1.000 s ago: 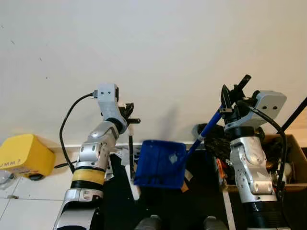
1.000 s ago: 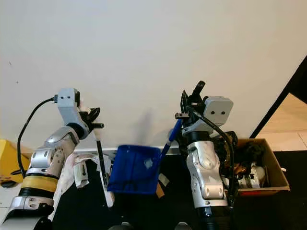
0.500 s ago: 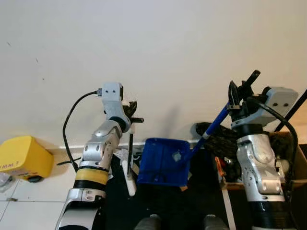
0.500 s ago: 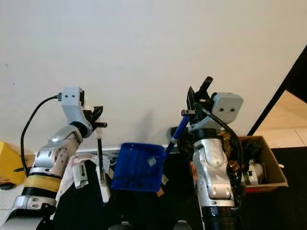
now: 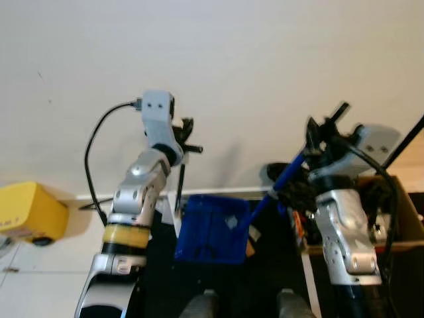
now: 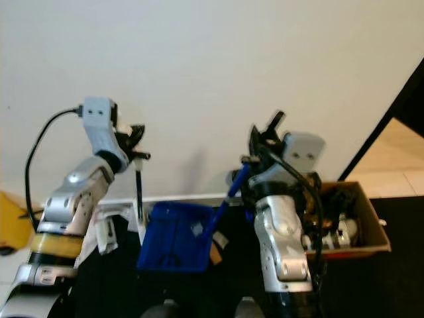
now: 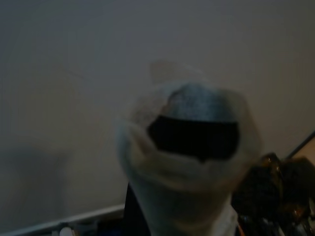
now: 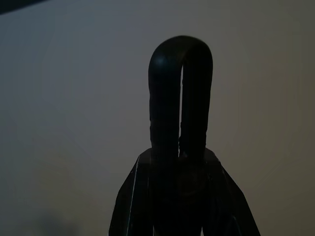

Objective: Sweep floor

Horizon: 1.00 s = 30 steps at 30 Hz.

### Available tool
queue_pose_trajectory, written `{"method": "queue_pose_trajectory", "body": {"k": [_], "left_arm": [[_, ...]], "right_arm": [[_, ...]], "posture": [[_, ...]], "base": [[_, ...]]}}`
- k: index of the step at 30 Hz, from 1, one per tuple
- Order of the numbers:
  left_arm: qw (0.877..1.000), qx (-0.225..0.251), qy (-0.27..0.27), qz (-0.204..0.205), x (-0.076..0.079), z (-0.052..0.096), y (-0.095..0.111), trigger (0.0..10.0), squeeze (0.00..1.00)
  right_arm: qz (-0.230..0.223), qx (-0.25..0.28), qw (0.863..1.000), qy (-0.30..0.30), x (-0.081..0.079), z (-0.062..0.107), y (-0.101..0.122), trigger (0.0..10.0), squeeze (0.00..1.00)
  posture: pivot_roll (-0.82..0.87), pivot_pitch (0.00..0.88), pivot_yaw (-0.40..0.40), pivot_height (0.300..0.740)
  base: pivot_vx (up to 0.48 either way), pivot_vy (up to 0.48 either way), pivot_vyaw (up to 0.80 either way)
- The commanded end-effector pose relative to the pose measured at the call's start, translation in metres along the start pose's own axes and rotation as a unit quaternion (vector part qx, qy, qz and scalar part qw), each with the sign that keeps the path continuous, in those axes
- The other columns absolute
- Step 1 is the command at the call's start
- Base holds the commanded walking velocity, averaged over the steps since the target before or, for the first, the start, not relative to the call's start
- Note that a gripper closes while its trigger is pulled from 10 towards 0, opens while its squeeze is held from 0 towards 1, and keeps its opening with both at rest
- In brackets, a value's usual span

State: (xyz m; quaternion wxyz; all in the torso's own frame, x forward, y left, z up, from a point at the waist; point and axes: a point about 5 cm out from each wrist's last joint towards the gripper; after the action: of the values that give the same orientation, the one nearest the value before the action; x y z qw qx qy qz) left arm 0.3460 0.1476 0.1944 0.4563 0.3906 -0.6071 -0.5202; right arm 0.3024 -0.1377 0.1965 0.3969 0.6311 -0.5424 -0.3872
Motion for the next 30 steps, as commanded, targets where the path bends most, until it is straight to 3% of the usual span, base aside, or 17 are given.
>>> {"method": "queue_pose_trajectory", "body": {"k": [1,7,13,23,30], "left_arm": [[0.999,0.014,0.017,-0.024,-0.005,0.005,0.003,10.0,0.0],[0.998,0.007,0.042,-0.04,-0.016,0.007,0.002,10.0,0.0],[0.998,-0.01,0.056,-0.035,-0.028,0.01,-0.005,10.0,0.0],[0.999,-0.025,0.038,-0.025,-0.016,0.005,-0.017,10.0,0.0],[0.999,-0.017,0.035,0.012,-0.012,0.005,-0.021,10.0,0.0]], "right_arm": [[-0.008,0.026,1.0,0.004,0.004,-0.008,0.012,10.0,0.0],[0.014,0.037,0.999,-0.009,0.019,-0.013,0.016,10.0,0.0],[0.005,0.034,0.999,-0.031,0.029,-0.006,0.014,10.0,0.0],[0.008,0.05,0.998,-0.03,0.03,-0.01,0.02,10.0,0.0],[0.012,0.057,0.998,-0.02,0.026,-0.014,0.022,10.0,0.0]], "posture": [[0.09,0.06,0.054,0.74],[0.09,0.021,0.06,0.74],[0.07,0.003,0.073,0.74],[0.06,0.0,0.082,0.74],[0.05,0.0,0.07,0.74]], "base": [[0.0,0.0,0.0],[0.0,0.0,0.0],[0.0,0.0,0.0],[0.0,0.0,0.0],[0.0,0.0,0.0]]}}
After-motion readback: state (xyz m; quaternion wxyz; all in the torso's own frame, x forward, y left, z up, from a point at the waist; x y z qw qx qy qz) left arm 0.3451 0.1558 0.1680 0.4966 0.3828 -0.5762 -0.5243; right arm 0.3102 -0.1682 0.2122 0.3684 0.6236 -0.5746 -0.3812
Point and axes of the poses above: a point about 5 cm out from each wrist's last joint towards the gripper, its own z axis pointing back from the gripper into the wrist, its own y axis along the axis of the wrist's last joint, x = y × z, and after that the axes turned 4 degrees about z, right-handed
